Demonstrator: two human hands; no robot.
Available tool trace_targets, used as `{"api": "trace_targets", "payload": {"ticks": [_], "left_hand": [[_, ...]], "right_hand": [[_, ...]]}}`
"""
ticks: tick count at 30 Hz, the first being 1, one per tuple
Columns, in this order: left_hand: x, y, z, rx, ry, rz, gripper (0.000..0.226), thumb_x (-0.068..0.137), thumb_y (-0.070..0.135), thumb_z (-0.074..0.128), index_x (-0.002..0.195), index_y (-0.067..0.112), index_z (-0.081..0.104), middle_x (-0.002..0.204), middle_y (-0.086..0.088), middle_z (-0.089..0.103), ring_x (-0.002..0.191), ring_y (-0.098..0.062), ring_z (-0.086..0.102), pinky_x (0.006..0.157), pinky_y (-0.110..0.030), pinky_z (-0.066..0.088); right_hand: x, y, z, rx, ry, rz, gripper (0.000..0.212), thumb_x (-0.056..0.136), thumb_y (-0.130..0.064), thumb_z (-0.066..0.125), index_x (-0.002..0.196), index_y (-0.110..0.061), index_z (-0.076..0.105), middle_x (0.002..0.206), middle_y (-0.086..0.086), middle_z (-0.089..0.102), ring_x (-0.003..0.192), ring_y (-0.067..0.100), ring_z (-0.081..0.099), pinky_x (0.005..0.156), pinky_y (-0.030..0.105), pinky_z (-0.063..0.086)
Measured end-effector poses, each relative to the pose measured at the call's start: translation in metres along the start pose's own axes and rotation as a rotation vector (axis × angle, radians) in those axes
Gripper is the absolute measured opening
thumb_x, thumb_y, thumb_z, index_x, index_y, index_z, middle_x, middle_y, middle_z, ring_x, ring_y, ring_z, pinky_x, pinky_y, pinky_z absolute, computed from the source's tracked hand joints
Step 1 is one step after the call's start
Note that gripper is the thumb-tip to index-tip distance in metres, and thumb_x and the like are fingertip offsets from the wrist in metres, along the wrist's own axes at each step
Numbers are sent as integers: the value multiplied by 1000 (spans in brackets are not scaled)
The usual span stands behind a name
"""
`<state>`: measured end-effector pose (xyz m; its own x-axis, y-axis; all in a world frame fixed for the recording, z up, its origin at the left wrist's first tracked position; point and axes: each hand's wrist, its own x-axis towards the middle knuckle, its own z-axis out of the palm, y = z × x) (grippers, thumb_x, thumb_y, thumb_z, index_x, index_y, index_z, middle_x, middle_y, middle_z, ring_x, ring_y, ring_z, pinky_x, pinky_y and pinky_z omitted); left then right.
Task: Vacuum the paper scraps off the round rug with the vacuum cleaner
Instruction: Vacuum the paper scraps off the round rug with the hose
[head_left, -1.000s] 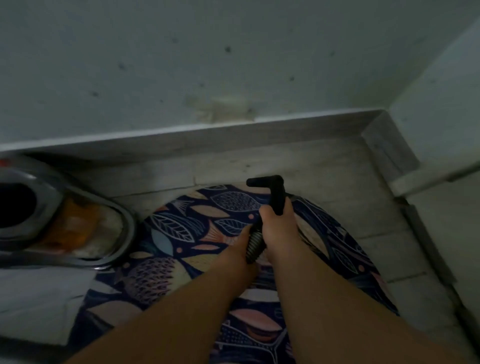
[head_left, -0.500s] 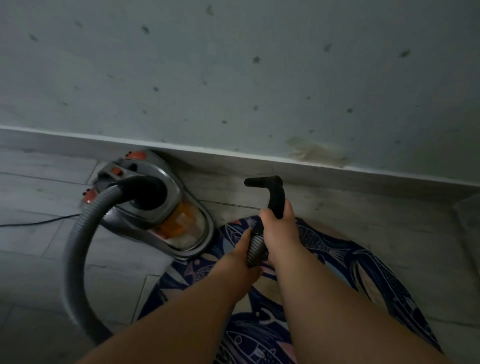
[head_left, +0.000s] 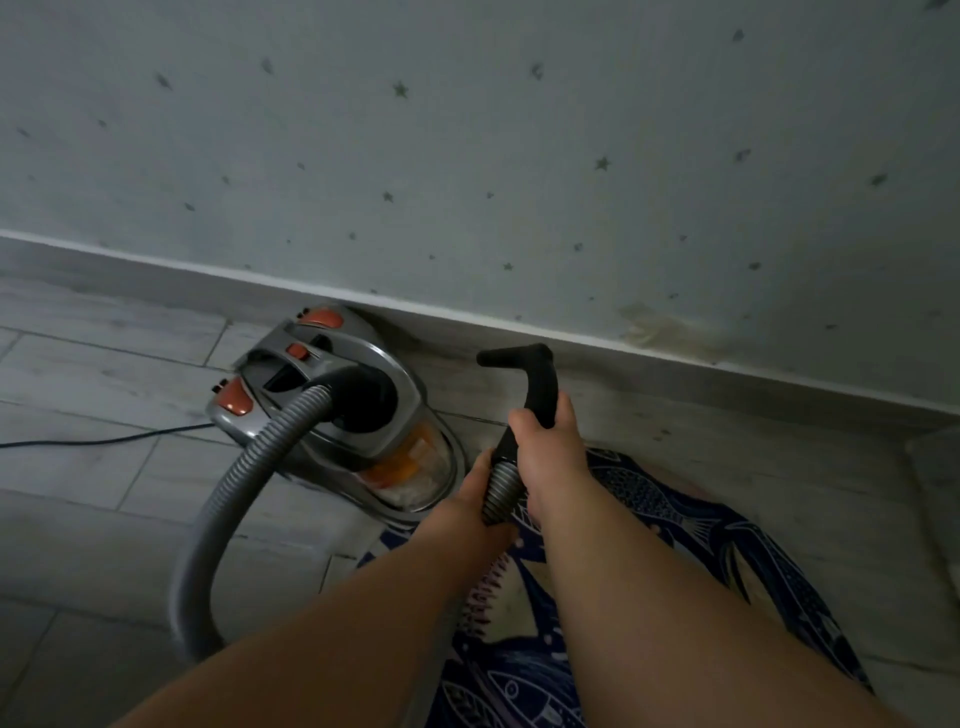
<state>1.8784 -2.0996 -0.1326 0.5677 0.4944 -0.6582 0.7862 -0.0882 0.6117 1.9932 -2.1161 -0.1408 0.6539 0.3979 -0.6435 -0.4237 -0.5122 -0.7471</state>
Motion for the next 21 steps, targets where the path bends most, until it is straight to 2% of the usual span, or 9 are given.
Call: {"api": "trace_targets", "payload": {"ticks": [4, 8, 10, 12, 14, 16, 21], "left_hand": [[17, -15, -11, -59, 15, -17, 89, 89, 23, 59, 148, 42, -6, 131, -2, 51, 95, -12, 55, 80, -24, 45], [48, -31, -8, -142, 47, -67, 89, 90, 23, 59, 148, 42, -6, 134, -2, 49, 97, -12, 53, 86, -26, 46], [66, -34, -6, -176, 62, -101, 88, 91, 21, 58, 149, 40, -6, 137, -3, 47, 105, -16, 55, 89, -26, 45], [78, -32, -6, -189, 74, -125, 85, 92, 21, 57, 150, 37, -4, 140, -3, 45, 112, -17, 53, 86, -23, 41], [95, -30, -2, -202, 109, -142, 84, 92, 22, 57, 151, 35, -1, 139, -2, 45, 109, -16, 53, 82, -20, 39], [114, -27, 1, -211, 116, -166, 83, 92, 23, 57, 150, 35, -1, 135, -2, 49, 103, -17, 56, 84, -24, 45], [153, -29, 3, -242, 101, -280, 85, 93, 23, 56, 149, 38, -6, 127, -5, 55, 97, -20, 60, 83, -31, 51]], "right_hand": [[17, 1, 24, -39, -30, -7, 62, 95, -27, 57, 148, -46, 31, 109, 2, 57, 92, 25, 61, 76, 42, 54], [50, 10, 45, -115, -75, 23, 62, 96, -30, 57, 148, -48, 29, 110, 4, 57, 93, 28, 62, 74, 43, 54], [71, 13, 53, -153, -121, 16, 60, 96, -30, 57, 148, -47, 31, 112, 5, 58, 93, 28, 62, 71, 40, 54], [87, 14, 58, -176, -150, 13, 61, 97, -29, 56, 149, -46, 29, 119, 7, 57, 95, 28, 61, 73, 41, 54], [106, 14, 61, -209, -169, 22, 65, 97, -31, 56, 151, -48, 24, 126, 7, 55, 98, 28, 61, 84, 48, 55], [125, 14, 63, -234, -181, 27, 66, 96, -33, 56, 152, -49, 23, 128, 7, 55, 99, 28, 61, 90, 52, 54], [162, 17, 73, -257, -231, 62, 68, 97, -32, 57, 153, -46, 22, 130, 8, 54, 98, 28, 60, 86, 47, 55]]}}
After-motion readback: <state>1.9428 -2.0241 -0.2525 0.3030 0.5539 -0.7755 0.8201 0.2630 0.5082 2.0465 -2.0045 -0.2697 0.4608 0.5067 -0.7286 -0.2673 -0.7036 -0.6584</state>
